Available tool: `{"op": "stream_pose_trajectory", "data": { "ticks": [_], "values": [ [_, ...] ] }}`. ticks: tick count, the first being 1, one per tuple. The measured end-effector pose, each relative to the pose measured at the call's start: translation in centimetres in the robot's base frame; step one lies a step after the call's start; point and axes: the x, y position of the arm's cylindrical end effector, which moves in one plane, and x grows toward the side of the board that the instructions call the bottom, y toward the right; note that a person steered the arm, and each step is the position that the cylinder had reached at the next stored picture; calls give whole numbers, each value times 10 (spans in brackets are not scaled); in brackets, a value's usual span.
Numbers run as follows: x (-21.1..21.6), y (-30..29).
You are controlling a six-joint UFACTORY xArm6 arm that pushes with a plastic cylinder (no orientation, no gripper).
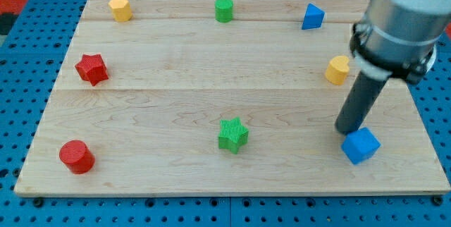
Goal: Place the green star below green circle
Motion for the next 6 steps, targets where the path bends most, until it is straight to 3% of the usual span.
{"op": "stream_pose_trajectory", "data": {
  "ticks": [1,3,4,6],
  "values": [
    [19,-49],
    [10,-145],
    [-24,-163],
    [-18,-188]
  ]
}}
